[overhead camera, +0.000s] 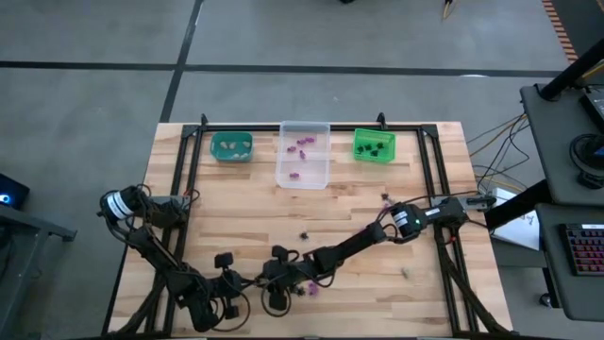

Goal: Sort Halloween decoration
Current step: Put the black spider toy into the green bin

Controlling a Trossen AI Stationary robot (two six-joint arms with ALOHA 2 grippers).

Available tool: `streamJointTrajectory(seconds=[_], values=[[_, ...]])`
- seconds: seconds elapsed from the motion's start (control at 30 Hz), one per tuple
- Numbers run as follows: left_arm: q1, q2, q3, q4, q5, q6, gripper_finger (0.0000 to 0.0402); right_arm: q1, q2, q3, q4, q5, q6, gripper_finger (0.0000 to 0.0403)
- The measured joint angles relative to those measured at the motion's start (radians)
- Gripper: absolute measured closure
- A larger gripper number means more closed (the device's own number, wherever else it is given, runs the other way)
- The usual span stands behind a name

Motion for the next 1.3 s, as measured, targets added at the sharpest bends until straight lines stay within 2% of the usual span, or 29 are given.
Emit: streamJointTrajectory(seconds=[0.2,0.53,0.7,1.3], values=[[0.001,0.017,0.0,0.006,0.001,-0.001,0.0401,-0.001,0.0,0.0,0.0,0.001,-0.052,0.0273],[0.001,0.061,0.003,0.012,-0.007,-0.029,0.0401,0.003,0.0,0.0,0.001,0.004,-0.264,0.0273],[0.002,0.065,0.003,0.012,-0.008,-0.046,0.0401,-0.004,0.0,-0.001,0.005,0.004,-0.275,0.0273],[0.002,0.065,0.005,0.021,-0.012,-0.07,0.0401,-0.028,-0.001,0.0,0.006,-0.033,0.154,0.0273]])
